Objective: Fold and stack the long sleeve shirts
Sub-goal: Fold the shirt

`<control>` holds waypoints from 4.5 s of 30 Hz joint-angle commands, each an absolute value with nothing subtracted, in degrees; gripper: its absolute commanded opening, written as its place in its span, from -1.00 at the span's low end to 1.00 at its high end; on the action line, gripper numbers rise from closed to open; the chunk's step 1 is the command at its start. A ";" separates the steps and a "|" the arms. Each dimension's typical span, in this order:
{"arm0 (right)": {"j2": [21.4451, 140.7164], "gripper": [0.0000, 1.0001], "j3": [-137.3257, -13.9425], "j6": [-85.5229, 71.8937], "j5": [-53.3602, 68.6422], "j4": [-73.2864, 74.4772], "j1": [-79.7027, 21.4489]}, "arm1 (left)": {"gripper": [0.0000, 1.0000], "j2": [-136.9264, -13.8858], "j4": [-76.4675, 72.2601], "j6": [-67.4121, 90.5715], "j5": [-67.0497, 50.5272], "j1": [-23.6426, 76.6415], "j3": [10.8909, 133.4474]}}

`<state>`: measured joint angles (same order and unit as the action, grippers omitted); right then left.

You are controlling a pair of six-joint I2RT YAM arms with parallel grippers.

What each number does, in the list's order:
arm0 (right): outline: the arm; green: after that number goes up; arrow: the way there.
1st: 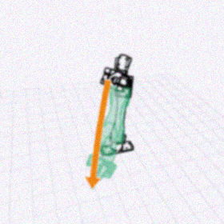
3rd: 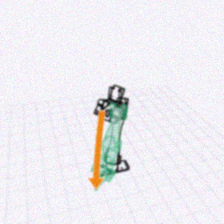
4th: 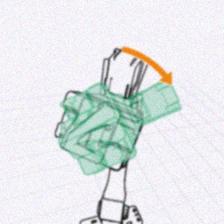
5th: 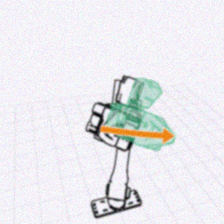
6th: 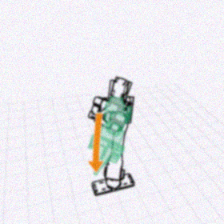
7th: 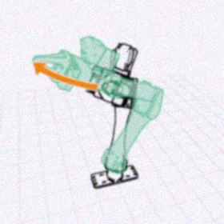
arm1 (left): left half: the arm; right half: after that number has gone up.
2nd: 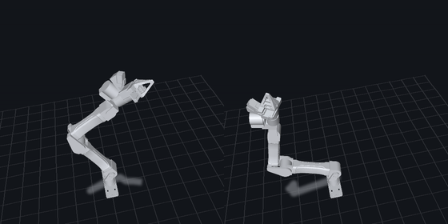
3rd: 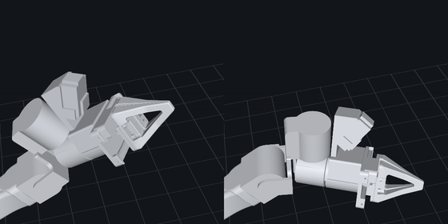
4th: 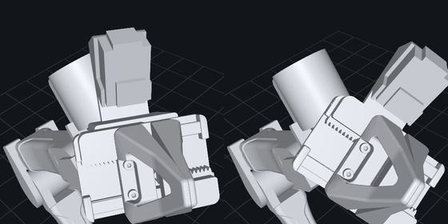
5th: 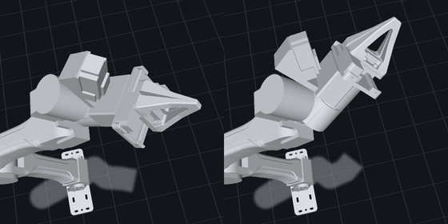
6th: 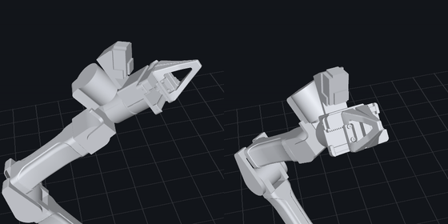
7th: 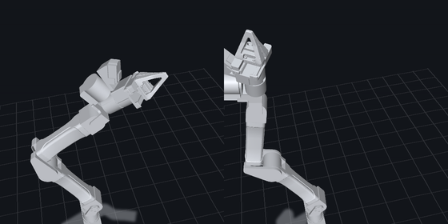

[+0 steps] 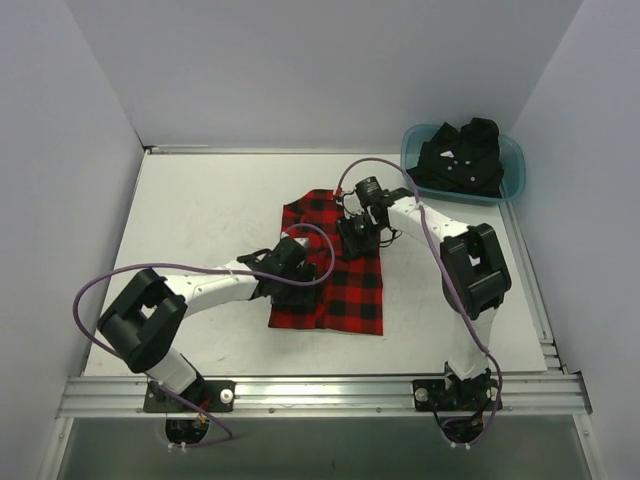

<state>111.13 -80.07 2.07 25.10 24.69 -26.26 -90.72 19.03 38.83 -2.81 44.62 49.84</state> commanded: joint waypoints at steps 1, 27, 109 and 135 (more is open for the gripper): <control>112.06 -0.32 -82.44 3.78 22.61 26.37 -26.54 | 0.45 -91.23 16.79 39.46 -2.29 45.53 48.96; 110.83 -0.11 -76.11 -4.48 -5.78 24.88 -32.26 | 0.44 -84.11 22.94 40.34 -1.14 45.88 39.46; 100.54 -0.02 -47.46 -38.24 36.39 -19.94 -16.09 | -0.15 -92.71 -9.05 42.81 -8.71 26.72 44.03; 93.94 -0.01 -31.82 -48.69 36.57 -36.11 -25.14 | 0.38 -73.82 -9.40 48.68 -3.95 39.46 22.07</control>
